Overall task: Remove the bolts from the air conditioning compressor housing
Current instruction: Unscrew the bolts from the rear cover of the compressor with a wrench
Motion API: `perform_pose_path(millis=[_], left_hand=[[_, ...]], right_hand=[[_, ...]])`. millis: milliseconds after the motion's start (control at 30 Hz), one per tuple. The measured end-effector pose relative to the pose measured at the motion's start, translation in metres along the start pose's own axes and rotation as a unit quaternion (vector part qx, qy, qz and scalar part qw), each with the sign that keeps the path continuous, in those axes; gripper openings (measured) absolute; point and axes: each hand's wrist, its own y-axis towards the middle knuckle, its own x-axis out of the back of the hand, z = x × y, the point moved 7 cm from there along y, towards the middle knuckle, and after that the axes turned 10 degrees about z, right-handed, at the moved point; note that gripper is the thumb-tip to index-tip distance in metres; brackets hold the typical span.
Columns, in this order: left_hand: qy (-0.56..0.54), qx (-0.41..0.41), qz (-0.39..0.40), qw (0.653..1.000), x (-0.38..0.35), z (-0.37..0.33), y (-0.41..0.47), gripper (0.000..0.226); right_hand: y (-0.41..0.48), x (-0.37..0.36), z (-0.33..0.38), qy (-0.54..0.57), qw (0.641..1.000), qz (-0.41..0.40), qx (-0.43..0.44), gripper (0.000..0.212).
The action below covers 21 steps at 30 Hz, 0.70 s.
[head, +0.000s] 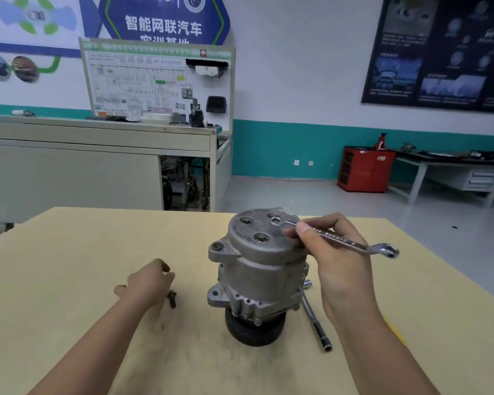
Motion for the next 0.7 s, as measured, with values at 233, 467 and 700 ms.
perform_pose_path(millis=[233,467,700], left_hand=[[-0.216,-0.303,-0.207,0.905,0.027,-0.071,-0.114,0.036],[-0.225,-0.412,-0.165,0.867,0.013,-0.116,-0.165,0.072],[-0.267,-0.356,-0.185,0.876,0.004,-0.129,-0.158,0.078]], right_hand=[[-0.012,-0.013,0.001,-0.105,0.994,-0.012,0.014,0.013],[-0.024,-0.02,0.019,-0.247,0.962,-0.033,0.109,0.02],[-0.018,-0.022,0.009,-0.209,0.976,-0.003,0.052,0.013]])
